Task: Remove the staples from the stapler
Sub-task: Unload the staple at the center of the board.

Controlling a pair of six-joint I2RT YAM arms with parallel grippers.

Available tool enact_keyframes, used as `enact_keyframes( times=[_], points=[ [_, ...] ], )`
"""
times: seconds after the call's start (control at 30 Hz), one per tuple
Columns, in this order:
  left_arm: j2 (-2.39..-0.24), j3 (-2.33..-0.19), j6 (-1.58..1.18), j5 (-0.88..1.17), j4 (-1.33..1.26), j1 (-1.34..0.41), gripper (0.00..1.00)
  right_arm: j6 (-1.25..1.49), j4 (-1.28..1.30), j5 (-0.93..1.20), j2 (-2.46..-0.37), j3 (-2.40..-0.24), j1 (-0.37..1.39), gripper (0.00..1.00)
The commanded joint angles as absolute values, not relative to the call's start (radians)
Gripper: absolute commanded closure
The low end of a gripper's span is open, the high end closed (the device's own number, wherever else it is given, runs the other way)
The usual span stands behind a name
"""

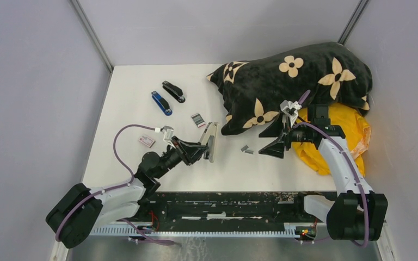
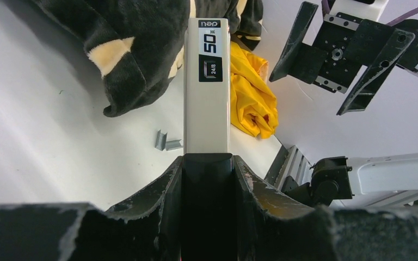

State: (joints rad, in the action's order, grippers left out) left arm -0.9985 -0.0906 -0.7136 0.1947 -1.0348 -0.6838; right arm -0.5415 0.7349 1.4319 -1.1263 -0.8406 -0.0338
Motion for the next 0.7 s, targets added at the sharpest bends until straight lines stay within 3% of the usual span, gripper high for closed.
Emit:
enact_keyframes(
  times=[0.0, 0.4, 0.67],
  points=[
    [-1.033, -0.186, -0.664, 0.177, -1.207, -0.732, 0.97, -0.496, 0.672, 1.392, -1.14, -0.859, -0.035, 0.01],
    [-1.174, -0.289, -0.632, 0.152, -1.237, -0.828, 0.97, -0.465, 0.658, 1.402, -1.109, -0.849, -0.033, 0.01],
    [-1.344, -0.364, -0.645, 0.196, -1.403, -0.866, 0.97, -0.503, 0.651, 1.396, -1.116, -0.835, -0.013, 0.01]
  ],
)
